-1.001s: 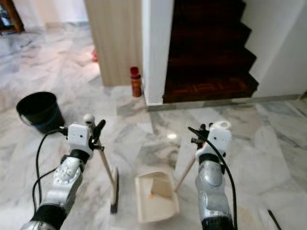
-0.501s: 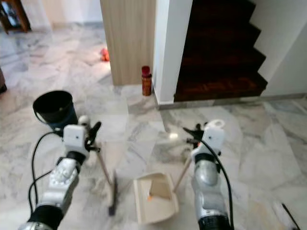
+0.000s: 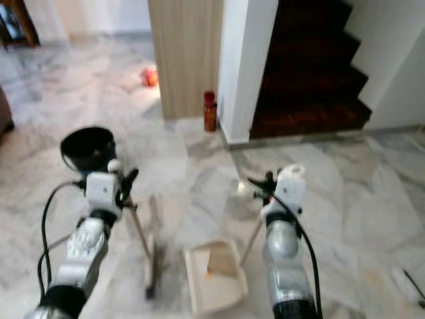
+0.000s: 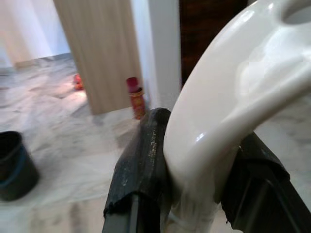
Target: Sweep floor
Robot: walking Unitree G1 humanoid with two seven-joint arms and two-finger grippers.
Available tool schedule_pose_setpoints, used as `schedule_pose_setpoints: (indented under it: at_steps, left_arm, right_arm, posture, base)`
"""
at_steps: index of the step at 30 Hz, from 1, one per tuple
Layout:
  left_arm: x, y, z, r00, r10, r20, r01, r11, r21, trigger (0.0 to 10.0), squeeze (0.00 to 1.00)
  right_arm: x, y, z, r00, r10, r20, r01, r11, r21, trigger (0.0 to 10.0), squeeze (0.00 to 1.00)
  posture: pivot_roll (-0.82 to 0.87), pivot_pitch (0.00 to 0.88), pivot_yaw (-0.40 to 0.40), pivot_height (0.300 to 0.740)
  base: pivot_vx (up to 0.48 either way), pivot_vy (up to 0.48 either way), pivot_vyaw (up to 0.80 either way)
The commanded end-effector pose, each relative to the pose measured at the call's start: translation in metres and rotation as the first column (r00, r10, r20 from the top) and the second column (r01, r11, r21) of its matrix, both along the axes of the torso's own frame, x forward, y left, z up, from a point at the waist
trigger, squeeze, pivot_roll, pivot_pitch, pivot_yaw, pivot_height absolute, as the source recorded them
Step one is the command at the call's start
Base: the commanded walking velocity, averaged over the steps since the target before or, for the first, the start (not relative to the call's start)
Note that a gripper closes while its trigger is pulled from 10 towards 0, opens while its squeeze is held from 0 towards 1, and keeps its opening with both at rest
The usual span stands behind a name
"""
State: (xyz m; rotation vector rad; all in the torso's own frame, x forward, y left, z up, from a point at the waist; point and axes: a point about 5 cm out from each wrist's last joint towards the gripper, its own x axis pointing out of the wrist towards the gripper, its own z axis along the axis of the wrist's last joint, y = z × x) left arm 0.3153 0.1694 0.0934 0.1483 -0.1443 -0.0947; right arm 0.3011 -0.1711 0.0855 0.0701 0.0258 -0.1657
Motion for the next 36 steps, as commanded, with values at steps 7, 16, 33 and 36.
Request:
schedule_pose_setpoints:
  at_steps: [7, 16, 33, 36]
  left_arm:
    - [0.0032, -0.0048, 0.0103, 0.999, -0.017, 0.048, 0.017, 1.0, -0.001, 10.0, 0.0]
    - [0.003, -0.0041, 0.0103, 0.999, -0.015, 0.047, 0.015, 1.0, 0.003, 10.0, 0.0]
    - [0.0027, -0.0058, 0.0096, 0.999, -0.03, 0.042, 0.028, 0.999, 0.024, 10.0, 0.0]
    - [0.0028, -0.0063, 0.0093, 0.999, -0.03, 0.038, 0.029, 0.999, 0.026, 10.0, 0.0]
  right_arm:
    - [0.004, 0.0017, 0.0128, 0.998, 0.008, 0.066, -0.01, 1.0, 0.028, 10.0, 0.0]
    - [0.0037, 0.0017, 0.0121, 0.998, 0.01, 0.061, -0.012, 0.999, 0.032, 10.0, 0.0]
    - [0.0039, 0.0055, 0.0104, 0.998, 0.03, 0.054, -0.032, 0.999, 0.025, 10.0, 0.0]
    - [0.0037, 0.0093, 0.0117, 0.997, 0.047, 0.063, -0.049, 0.998, 0.03, 10.0, 0.0]
  posture:
    - [-0.06, 0.0, 0.001, 0.74]
    - [-0.06, 0.0, 0.002, 0.74]
    - [-0.05, 0.0, 0.003, 0.74]
    - [-0.05, 0.0, 0.003, 0.74]
  base:
    - [0.0, 0.326, 0.49]
    - [0.0, 0.316, 0.0]
    - [0.0, 0.0, 0.0]
    - [0.08, 0.0, 0.66]
